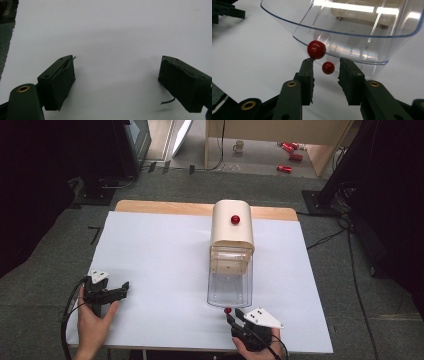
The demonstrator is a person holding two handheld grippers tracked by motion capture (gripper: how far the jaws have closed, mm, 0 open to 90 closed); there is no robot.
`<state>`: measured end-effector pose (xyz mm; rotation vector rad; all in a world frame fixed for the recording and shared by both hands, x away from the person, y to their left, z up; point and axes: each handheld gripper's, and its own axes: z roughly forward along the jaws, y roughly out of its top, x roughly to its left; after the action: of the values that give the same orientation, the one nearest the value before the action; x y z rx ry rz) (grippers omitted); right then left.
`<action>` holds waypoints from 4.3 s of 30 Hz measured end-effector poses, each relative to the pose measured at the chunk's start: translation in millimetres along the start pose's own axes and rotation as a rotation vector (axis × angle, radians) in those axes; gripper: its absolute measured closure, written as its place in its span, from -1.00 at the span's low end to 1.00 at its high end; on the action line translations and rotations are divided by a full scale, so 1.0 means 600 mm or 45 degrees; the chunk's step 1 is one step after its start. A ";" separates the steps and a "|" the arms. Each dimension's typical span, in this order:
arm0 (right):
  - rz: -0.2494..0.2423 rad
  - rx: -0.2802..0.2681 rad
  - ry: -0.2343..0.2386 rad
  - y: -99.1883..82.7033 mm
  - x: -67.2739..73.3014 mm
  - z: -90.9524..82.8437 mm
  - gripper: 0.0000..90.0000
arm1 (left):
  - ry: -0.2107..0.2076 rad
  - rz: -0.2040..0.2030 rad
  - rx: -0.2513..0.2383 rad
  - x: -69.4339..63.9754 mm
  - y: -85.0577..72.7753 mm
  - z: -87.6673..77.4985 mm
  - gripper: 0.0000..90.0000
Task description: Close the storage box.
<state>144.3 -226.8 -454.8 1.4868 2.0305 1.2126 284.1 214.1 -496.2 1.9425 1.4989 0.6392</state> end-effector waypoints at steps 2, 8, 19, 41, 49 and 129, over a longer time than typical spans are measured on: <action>0.014 0.002 0.019 0.001 0.000 0.002 0.58 | 0.000 0.000 0.000 0.000 0.000 0.000 -0.69; 0.023 0.003 0.037 0.003 0.004 0.005 0.71 | 0.000 0.000 0.000 0.000 0.000 0.000 -0.69; 0.023 -0.008 0.038 0.009 0.008 0.003 0.77 | 0.000 0.000 0.000 0.000 0.000 0.000 -0.69; 0.044 -0.102 0.024 0.084 -0.014 0.011 0.83 | 0.001 0.001 0.000 0.000 0.000 0.000 -0.69; 0.045 -0.120 0.008 0.115 -0.024 0.027 0.84 | 0.000 0.001 0.000 0.000 0.000 0.000 -0.69; 0.058 0.009 0.029 0.014 -0.008 0.015 -0.69 | 0.002 0.001 -0.001 0.000 0.000 0.000 -0.69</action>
<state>157.3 -226.7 -454.2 1.5368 2.0286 1.2466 284.0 213.8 -496.3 1.9422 1.4988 0.6420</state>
